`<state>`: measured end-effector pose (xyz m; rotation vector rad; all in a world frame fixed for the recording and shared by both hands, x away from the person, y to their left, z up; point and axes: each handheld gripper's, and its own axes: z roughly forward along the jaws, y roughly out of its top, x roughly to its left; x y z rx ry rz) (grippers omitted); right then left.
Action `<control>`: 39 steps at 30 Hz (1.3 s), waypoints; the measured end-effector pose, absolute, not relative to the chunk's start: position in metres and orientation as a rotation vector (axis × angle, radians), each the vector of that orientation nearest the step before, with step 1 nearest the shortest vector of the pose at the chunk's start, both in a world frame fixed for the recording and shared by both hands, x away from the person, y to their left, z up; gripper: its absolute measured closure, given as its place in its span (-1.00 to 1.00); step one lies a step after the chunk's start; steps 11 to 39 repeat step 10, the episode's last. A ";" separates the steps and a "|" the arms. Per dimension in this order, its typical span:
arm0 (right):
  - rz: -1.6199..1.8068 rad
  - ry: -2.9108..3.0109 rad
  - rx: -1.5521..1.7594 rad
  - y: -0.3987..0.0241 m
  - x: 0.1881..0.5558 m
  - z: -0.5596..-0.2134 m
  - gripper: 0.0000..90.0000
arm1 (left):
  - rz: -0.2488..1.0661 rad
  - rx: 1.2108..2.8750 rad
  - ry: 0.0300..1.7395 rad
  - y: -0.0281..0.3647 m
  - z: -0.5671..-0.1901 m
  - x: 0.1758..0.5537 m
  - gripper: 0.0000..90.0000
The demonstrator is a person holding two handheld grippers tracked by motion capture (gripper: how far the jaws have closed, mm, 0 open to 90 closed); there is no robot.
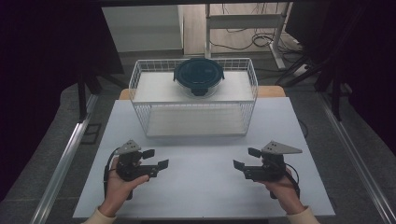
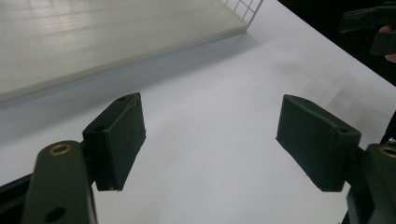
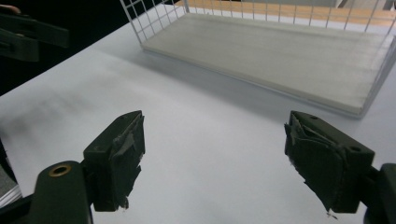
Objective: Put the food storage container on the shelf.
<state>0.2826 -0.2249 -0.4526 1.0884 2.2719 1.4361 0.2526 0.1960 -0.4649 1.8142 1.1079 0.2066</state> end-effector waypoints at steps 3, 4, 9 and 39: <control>1.435 2.273 1.109 -0.226 0.284 -0.458 -0.56 | 0.222 1.812 1.118 0.200 -0.468 0.251 -0.49; 1.436 2.276 1.106 -0.225 0.284 -0.459 -0.56 | 0.229 1.808 1.125 0.201 -0.468 0.251 -0.49; 1.434 2.262 1.088 -0.226 0.284 -0.461 -0.57 | 0.224 1.796 1.135 0.204 -0.470 0.252 -0.49; 1.426 2.260 1.084 -0.226 0.284 -0.462 -0.57 | 0.224 1.797 1.138 0.205 -0.471 0.253 -0.49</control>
